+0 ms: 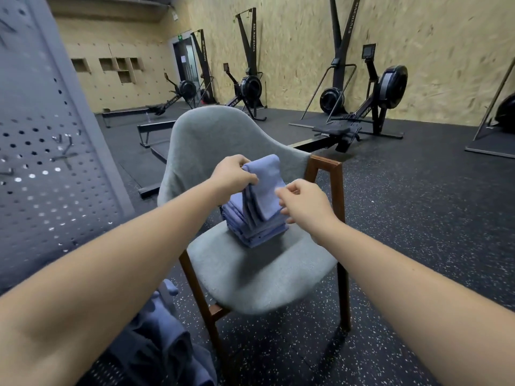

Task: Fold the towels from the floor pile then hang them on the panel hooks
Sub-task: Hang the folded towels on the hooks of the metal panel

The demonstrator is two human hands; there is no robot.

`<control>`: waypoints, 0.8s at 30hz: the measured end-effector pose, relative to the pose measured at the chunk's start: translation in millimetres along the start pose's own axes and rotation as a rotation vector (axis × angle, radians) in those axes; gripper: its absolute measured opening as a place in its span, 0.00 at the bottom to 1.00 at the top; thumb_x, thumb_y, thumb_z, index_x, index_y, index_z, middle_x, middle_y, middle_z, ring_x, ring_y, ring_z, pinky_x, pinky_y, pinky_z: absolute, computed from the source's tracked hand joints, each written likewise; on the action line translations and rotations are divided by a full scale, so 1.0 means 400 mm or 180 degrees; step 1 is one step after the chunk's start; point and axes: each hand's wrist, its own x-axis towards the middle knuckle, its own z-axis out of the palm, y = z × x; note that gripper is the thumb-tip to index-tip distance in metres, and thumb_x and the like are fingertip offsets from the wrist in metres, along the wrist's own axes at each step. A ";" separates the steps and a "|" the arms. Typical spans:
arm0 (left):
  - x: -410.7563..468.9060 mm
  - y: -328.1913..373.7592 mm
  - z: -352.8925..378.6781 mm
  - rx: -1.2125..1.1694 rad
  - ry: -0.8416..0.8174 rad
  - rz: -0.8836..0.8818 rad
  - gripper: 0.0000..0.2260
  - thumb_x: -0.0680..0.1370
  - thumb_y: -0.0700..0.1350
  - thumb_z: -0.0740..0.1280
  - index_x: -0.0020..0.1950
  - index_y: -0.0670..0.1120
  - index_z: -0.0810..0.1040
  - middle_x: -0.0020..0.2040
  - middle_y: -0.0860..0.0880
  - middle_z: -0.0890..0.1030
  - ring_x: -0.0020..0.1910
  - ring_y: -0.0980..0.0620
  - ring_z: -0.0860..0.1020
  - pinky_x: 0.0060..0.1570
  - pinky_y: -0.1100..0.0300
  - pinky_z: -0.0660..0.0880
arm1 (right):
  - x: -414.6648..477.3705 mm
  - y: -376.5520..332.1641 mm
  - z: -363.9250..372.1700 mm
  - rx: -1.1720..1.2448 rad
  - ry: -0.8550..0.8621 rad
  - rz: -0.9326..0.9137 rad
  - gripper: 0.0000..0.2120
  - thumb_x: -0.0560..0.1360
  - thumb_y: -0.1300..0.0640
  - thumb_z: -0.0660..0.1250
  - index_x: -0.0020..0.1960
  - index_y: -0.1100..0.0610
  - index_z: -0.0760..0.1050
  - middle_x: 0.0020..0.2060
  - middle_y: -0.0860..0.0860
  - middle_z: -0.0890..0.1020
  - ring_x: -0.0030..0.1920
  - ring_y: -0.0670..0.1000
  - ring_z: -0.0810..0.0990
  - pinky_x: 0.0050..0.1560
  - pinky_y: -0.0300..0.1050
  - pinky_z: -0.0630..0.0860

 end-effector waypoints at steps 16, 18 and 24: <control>-0.494 0.065 -0.078 -0.0432 -0.0835 0.0845 0.11 0.81 0.51 0.75 0.62 0.53 0.82 0.55 0.58 0.86 0.56 0.59 0.83 0.61 0.60 0.78 | -0.150 -0.119 -0.043 -0.0239 -0.0680 0.0000 0.07 0.78 0.58 0.67 0.41 0.53 0.77 0.34 0.51 0.74 0.37 0.51 0.70 0.37 0.45 0.64; -0.506 0.040 -0.137 -0.0443 -0.0562 0.0750 0.05 0.82 0.49 0.73 0.58 0.52 0.83 0.52 0.58 0.87 0.51 0.60 0.84 0.54 0.61 0.78 | -0.188 -0.152 -0.022 -0.0647 -0.0786 -0.0344 0.09 0.78 0.57 0.67 0.39 0.56 0.74 0.35 0.51 0.70 0.38 0.49 0.68 0.39 0.48 0.62; -0.533 -0.031 -0.318 -0.0437 -0.0106 -0.0035 0.18 0.79 0.67 0.68 0.60 0.57 0.81 0.55 0.58 0.86 0.55 0.61 0.83 0.60 0.62 0.79 | -0.289 -0.311 0.047 -0.1469 -0.0961 -0.1157 0.09 0.76 0.52 0.67 0.41 0.56 0.76 0.37 0.49 0.81 0.39 0.51 0.76 0.39 0.50 0.71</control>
